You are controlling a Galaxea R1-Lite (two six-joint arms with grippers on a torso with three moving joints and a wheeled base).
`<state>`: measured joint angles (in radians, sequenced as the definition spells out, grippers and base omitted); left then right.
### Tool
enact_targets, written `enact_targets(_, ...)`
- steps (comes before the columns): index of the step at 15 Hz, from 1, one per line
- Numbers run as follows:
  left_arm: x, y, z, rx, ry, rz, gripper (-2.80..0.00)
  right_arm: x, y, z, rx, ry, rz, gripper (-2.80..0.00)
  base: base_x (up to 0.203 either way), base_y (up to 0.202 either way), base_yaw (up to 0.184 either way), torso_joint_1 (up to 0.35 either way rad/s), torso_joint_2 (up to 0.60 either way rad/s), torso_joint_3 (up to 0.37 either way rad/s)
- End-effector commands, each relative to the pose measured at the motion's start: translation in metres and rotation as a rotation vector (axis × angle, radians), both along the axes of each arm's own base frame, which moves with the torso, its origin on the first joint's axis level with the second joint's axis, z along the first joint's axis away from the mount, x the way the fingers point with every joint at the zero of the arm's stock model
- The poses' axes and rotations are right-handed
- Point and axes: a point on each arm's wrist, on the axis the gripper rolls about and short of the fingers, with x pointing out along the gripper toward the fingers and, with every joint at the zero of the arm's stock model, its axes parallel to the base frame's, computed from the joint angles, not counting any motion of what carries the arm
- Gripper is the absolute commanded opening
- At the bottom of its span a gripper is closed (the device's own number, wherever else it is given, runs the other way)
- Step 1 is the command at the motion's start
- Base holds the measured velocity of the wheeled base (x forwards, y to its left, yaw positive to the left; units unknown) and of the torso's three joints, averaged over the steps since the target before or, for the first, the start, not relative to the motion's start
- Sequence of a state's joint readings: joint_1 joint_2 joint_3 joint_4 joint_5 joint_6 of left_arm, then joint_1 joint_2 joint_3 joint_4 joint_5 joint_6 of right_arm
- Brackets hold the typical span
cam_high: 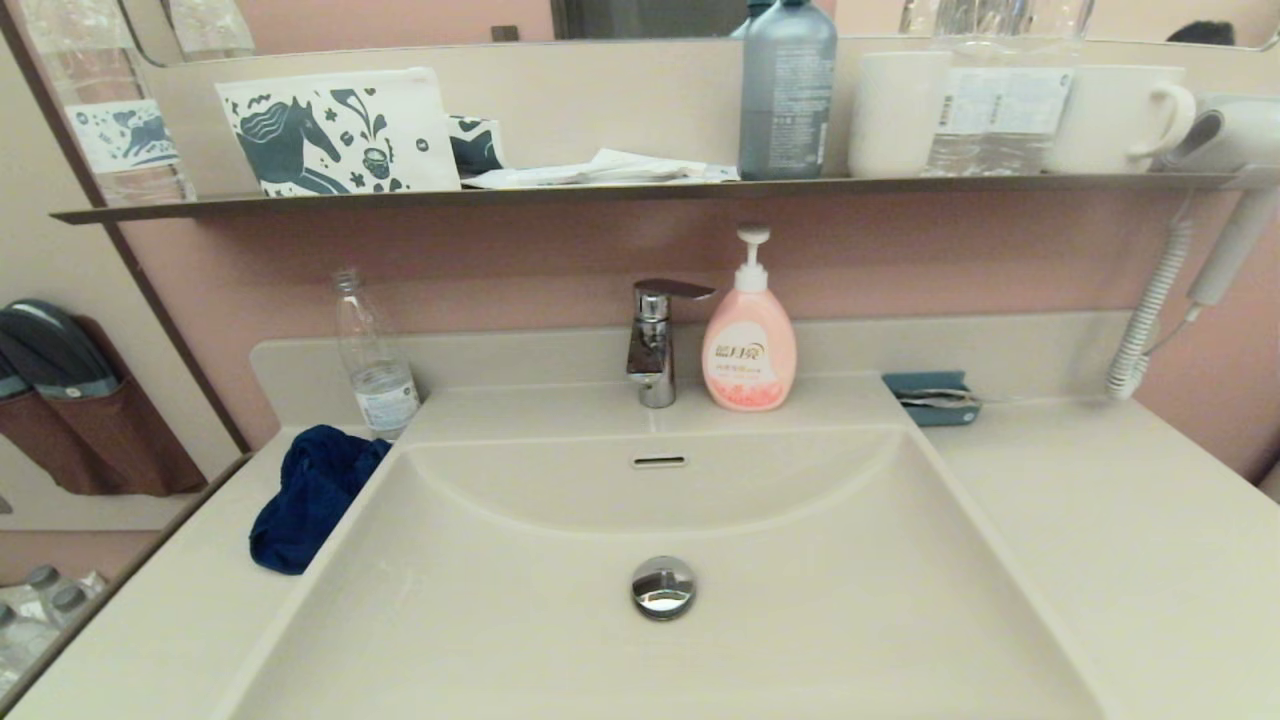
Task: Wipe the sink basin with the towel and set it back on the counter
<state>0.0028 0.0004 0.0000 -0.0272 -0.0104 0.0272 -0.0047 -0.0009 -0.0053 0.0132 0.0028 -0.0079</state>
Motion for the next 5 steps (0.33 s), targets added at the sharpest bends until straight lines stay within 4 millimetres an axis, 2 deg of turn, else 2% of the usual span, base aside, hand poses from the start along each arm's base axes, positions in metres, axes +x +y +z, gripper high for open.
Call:
enact_targets(1, 0.0000, 0.0000, 0.0000, 0.000, -0.001, 0.001, -2.80, 0.0000, 0.0000, 0.0002, 0.005, 0.001, 0.000, -2.80, 0.000, 0.000, 0.000, 0.000, 0.00, 0.000)
enact_targets(5, 0.0000, 0.0001, 0.0000, -0.007, -0.001, 0.003, -2.80, 0.0000, 0.0000, 0.0003, 0.006, -0.001, 0.000, -2.80, 0.000, 0.000, 0.000, 0.000, 0.00, 0.000)
